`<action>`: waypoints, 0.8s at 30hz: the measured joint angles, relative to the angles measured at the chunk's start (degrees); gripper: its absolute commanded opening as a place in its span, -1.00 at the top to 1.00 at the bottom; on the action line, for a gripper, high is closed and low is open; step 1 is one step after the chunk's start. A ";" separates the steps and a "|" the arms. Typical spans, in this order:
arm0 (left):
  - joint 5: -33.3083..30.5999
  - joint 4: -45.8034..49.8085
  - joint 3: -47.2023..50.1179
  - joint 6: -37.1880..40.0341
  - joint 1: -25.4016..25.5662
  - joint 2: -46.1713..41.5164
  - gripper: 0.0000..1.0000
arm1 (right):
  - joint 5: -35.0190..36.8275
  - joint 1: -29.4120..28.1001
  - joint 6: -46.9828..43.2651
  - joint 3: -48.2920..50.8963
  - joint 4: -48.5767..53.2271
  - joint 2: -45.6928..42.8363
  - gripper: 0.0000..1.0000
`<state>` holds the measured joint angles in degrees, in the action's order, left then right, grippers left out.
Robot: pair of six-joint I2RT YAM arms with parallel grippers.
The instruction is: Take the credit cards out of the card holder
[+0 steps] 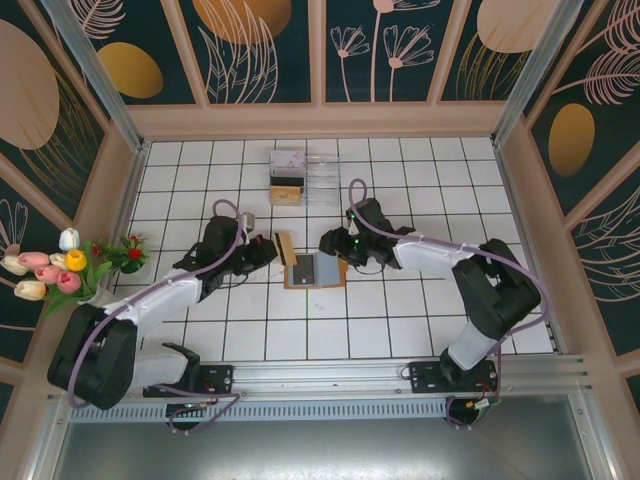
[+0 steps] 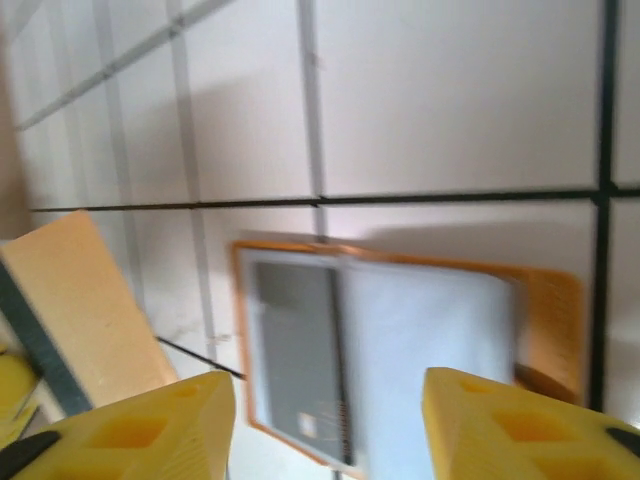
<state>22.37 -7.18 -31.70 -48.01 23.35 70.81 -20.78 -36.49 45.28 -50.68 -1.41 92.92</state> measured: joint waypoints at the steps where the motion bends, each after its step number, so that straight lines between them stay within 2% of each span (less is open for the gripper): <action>1: -0.11 0.00 0.00 0.00 -0.26 -0.85 1.00 | -0.59 0.33 -0.24 0.00 -1.51 -0.90 -0.27; 6: 0.57 -1.03 0.00 -1.16 -1.31 -2.49 1.00 | -3.48 1.27 -0.59 -0.28 -7.26 -1.92 -0.46; 12: 3.43 -5.62 0.35 -4.87 -4.28 -4.46 1.00 | -6.91 1.31 0.44 -0.48 -14.64 -1.92 -0.55; 15: 5.53 -8.39 1.14 -7.06 -5.86 -6.38 1.00 | -9.05 1.38 2.29 -0.76 -19.41 -1.92 -0.66; 24: 11.28 -18.01 5.53 -14.23 -10.32 -9.97 1.00 | -14.10 1.33 11.32 -3.43 -34.07 1.86 -0.69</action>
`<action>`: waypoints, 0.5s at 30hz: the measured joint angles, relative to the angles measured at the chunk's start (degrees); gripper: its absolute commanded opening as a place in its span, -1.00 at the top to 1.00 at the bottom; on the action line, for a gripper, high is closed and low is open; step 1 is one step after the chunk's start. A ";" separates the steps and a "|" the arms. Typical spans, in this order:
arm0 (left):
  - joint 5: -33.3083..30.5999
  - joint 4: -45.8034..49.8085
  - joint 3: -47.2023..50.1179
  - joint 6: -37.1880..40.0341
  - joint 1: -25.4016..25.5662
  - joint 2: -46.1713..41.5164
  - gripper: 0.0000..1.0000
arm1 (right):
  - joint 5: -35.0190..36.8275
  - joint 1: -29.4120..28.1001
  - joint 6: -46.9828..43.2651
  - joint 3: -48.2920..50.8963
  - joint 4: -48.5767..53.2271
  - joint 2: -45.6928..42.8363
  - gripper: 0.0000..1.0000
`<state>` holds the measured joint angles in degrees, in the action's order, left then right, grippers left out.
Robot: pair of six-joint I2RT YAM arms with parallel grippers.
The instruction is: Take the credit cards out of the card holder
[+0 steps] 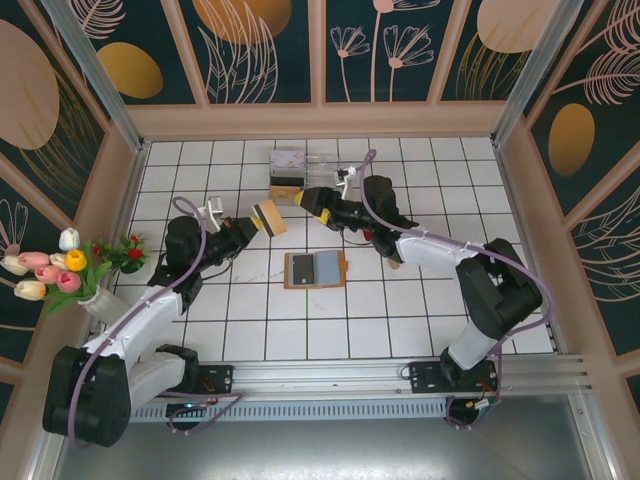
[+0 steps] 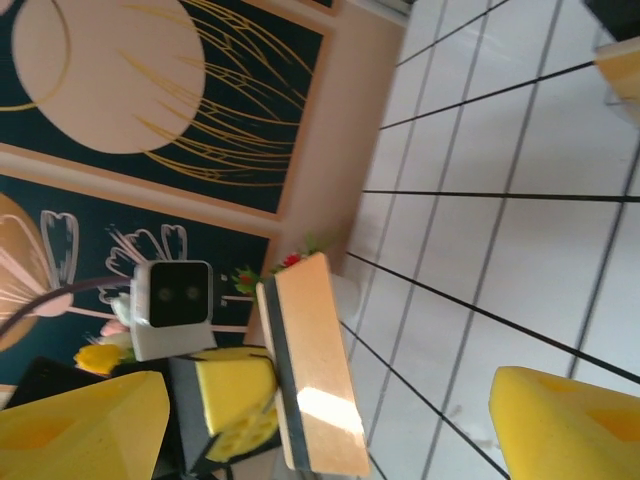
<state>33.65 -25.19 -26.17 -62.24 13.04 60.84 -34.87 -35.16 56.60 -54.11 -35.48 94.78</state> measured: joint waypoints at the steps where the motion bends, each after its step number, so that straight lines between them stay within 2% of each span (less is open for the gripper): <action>1: 0.55 -1.11 0.42 -0.87 -0.28 0.00 1.00 | -0.63 -0.09 1.09 -0.63 -1.31 0.87 -0.68; 8: 2.36 -5.73 0.85 -5.05 -0.81 0.00 1.00 | -4.07 -1.18 7.06 -4.44 -6.19 5.97 -0.51; 12: 2.19 -6.84 0.85 -6.56 -0.94 0.00 1.00 | -6.01 -2.21 9.25 -5.51 -7.82 7.80 -0.36; 15: 1.79 -8.22 0.96 -7.85 -1.03 0.02 1.00 | -7.65 -2.89 10.80 -5.77 -9.38 8.90 -0.17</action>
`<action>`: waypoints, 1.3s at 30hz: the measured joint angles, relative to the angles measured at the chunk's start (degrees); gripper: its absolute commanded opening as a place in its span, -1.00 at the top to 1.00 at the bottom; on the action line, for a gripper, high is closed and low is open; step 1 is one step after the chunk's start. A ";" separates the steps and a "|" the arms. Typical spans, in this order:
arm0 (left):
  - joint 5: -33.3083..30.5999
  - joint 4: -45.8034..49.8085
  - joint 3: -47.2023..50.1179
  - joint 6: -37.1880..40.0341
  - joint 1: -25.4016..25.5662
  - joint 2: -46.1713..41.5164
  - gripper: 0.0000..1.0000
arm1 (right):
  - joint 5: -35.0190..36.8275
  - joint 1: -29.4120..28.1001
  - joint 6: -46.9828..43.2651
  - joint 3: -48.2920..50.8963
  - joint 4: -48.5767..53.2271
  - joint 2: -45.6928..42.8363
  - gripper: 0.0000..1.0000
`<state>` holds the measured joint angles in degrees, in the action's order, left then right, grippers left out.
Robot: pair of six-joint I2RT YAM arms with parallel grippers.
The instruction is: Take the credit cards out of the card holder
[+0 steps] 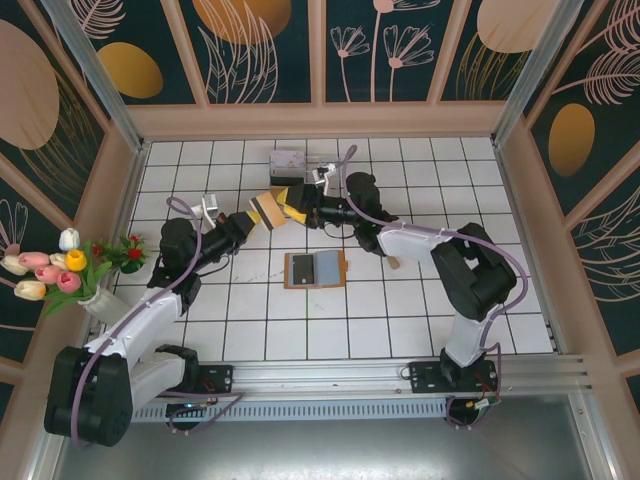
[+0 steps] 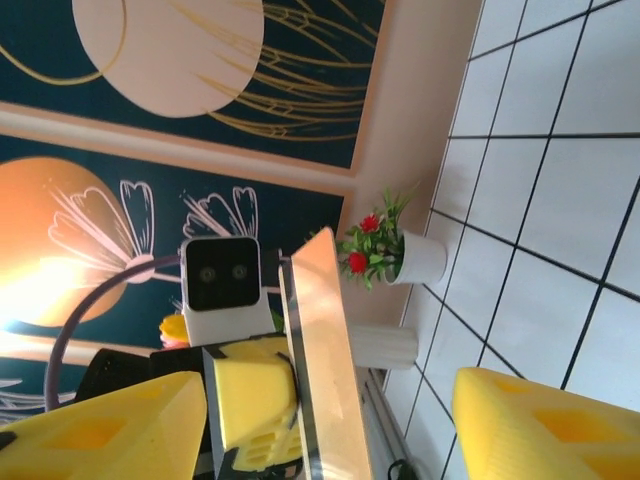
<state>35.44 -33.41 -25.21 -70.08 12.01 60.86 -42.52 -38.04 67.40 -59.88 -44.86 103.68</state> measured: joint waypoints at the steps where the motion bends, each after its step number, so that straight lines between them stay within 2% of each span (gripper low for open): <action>1: -0.15 -0.42 0.04 -0.33 -0.02 0.00 1.00 | -0.52 -0.20 0.48 -0.02 -0.39 0.31 -0.11; 8: -1.38 -1.11 0.07 -1.62 -0.02 0.15 1.00 | -1.79 -0.59 2.25 -0.02 -2.73 0.74 0.29; 19: -1.07 -4.74 0.07 -3.58 -0.13 4.04 1.00 | -3.72 -0.66 2.19 0.79 -4.76 0.74 0.59; 25: -0.39 -6.25 0.07 -3.74 -0.13 4.31 0.96 | -4.04 -0.63 0.98 0.79 -4.07 0.74 0.90; 28: -0.22 -6.14 0.07 -3.67 -0.13 4.57 0.54 | -3.98 -0.59 -0.87 0.70 -2.73 0.74 1.00; 33: -1.44 0.72 -0.55 -0.20 -0.11 4.66 -0.28 | -3.50 -0.35 -6.58 -0.44 3.50 0.68 1.00; 36: -3.82 7.15 -1.70 3.65 -0.11 4.66 -0.55 | -2.23 0.50 -11.96 -1.40 9.70 0.00 1.00; 39: -6.64 13.68 -2.45 7.98 -0.11 4.52 -0.73 | -0.11 2.05 -19.26 -3.34 17.62 -1.33 1.00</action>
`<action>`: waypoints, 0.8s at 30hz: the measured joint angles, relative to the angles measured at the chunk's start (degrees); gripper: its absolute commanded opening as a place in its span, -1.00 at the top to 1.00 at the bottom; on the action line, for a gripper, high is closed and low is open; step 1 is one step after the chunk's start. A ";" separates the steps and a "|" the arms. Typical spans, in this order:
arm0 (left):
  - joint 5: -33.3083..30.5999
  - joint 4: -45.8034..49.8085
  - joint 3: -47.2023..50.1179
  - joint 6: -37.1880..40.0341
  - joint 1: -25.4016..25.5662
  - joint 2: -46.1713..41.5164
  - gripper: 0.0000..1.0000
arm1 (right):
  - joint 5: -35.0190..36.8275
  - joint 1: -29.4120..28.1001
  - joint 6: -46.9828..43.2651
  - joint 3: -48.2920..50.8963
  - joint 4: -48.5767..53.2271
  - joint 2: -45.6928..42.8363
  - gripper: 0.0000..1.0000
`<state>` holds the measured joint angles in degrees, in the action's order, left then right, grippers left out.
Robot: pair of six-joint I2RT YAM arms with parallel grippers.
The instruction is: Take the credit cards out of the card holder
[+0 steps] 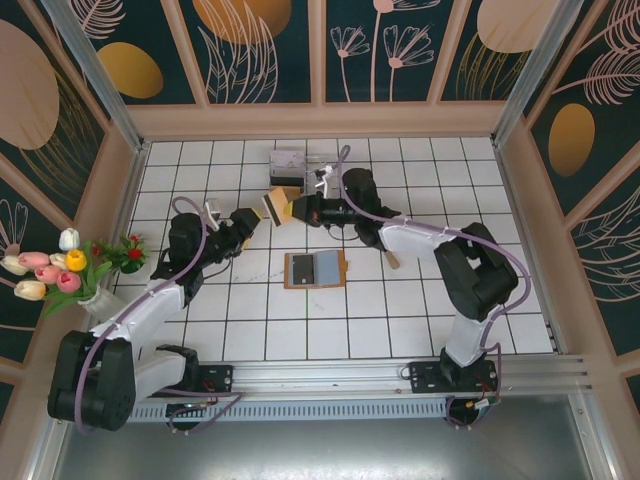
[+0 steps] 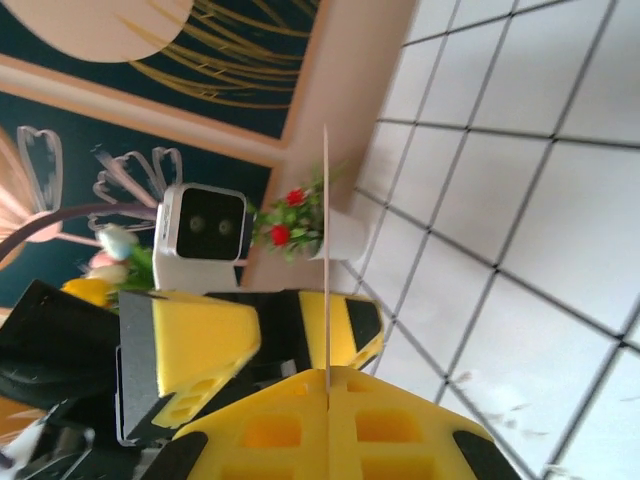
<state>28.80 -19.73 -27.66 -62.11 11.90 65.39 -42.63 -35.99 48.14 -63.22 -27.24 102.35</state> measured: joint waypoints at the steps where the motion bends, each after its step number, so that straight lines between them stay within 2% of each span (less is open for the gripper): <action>1: -0.87 1.60 -0.09 1.07 0.00 -0.11 -0.78 | 0.83 0.46 -2.29 -0.76 2.19 -0.42 1.00; 5: -4.61 8.61 -0.11 5.92 0.00 -0.85 -0.97 | 5.68 2.03 -14.49 -5.77 12.48 -1.66 1.00; 13: -13.55 20.09 -1.20 13.33 0.00 -2.40 -0.97 | 12.76 5.03 -34.84 -12.81 23.76 -3.21 1.00; 18: -17.53 24.37 -3.87 16.35 -0.02 -2.34 -0.97 | 14.36 8.09 -47.69 -15.89 27.30 -3.19 1.00; 24: -19.26 26.08 -6.27 18.12 0.00 0.24 -0.97 | 12.24 8.02 -63.93 -22.93 33.42 -0.20 1.00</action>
<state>9.54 6.35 -33.93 -43.99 11.90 65.63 -30.39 -27.97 -15.79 -86.15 6.17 102.15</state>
